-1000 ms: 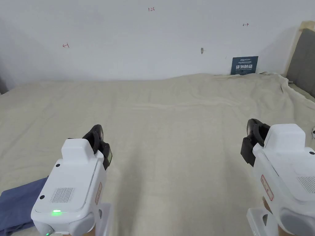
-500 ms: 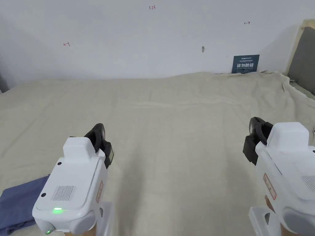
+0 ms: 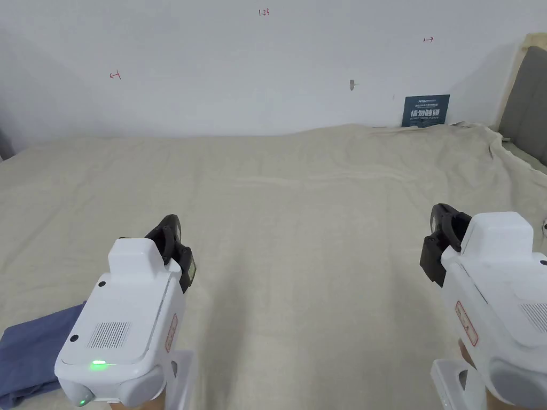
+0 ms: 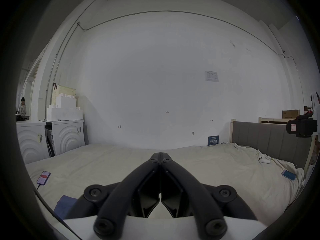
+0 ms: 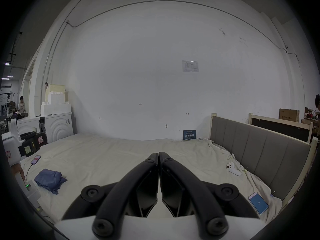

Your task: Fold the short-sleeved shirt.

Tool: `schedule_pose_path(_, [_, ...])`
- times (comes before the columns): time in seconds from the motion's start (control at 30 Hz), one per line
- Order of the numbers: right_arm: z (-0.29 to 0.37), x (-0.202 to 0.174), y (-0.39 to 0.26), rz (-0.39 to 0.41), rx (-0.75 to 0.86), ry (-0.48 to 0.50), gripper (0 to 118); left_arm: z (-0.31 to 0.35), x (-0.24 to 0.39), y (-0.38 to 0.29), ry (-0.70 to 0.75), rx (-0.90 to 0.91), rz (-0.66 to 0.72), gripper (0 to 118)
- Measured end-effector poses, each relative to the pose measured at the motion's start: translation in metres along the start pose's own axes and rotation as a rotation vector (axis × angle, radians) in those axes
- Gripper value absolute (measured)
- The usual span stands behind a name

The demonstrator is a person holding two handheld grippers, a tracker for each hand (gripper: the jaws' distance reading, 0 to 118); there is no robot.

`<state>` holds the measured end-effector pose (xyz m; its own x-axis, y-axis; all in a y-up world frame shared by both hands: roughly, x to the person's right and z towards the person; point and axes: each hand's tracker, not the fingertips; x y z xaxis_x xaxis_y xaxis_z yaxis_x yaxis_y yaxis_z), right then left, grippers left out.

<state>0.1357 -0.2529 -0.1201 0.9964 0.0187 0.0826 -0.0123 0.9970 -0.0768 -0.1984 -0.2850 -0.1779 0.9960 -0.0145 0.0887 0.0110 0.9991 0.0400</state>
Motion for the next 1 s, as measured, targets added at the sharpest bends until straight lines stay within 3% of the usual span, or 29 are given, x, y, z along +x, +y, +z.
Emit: schedule_pose_path(1.0, [-0.0016, 0.0002, -0.0014, 0.009, -0.003, 0.005, 0, 0.0000, 0.0001, -0.0043, -0.001, -0.002, -0.023, 0])
